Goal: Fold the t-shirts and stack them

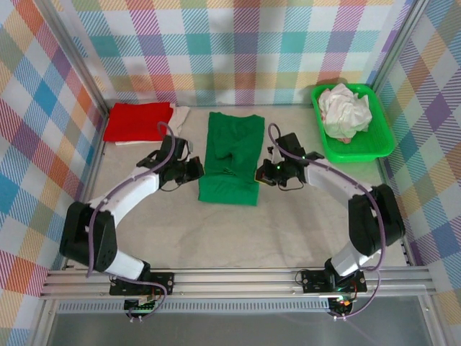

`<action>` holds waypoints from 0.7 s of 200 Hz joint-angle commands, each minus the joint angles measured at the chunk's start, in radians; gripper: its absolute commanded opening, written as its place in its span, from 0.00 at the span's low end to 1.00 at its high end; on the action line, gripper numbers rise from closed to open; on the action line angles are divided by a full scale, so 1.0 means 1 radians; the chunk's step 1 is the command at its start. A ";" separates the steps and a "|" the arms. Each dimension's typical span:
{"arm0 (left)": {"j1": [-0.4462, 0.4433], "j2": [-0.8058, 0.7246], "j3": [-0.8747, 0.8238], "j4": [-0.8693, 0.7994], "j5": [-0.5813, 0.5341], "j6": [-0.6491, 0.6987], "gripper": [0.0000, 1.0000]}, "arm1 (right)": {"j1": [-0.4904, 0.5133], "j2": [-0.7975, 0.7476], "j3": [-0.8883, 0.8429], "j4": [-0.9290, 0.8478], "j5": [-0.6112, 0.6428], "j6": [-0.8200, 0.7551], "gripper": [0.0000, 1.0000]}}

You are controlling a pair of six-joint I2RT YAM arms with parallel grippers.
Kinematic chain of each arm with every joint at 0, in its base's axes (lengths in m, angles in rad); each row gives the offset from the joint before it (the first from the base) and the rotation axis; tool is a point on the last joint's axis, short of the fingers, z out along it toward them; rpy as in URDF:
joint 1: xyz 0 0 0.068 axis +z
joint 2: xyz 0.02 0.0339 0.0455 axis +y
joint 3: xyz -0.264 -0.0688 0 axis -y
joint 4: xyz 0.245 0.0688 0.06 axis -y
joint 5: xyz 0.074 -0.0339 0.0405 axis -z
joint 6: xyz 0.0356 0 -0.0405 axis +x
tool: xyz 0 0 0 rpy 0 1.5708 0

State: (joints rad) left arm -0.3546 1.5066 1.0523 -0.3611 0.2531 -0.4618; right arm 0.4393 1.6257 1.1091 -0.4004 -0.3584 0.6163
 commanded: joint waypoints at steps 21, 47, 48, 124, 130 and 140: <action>0.043 0.130 0.114 0.004 0.049 0.106 0.00 | -0.025 0.115 0.133 -0.012 0.007 -0.061 0.00; 0.056 0.201 0.178 -0.011 0.062 0.127 0.00 | -0.042 0.151 0.179 -0.011 0.012 -0.062 0.00; 0.058 0.203 0.180 -0.011 0.063 0.128 0.00 | -0.043 0.152 0.181 -0.011 0.012 -0.062 0.00; 0.093 0.398 0.390 -0.046 0.074 0.160 0.00 | -0.090 0.266 0.289 0.002 0.009 -0.095 0.00; 0.093 0.418 0.407 -0.047 0.074 0.163 0.00 | -0.092 0.284 0.313 -0.001 0.009 -0.101 0.00; 0.095 0.453 0.444 -0.057 0.066 0.163 0.00 | -0.095 0.315 0.353 -0.003 0.009 -0.105 0.01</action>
State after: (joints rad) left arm -0.2745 1.8908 1.4166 -0.3920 0.3141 -0.3233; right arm 0.3569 1.8786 1.3743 -0.4065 -0.3481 0.5518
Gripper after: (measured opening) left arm 0.051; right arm 0.056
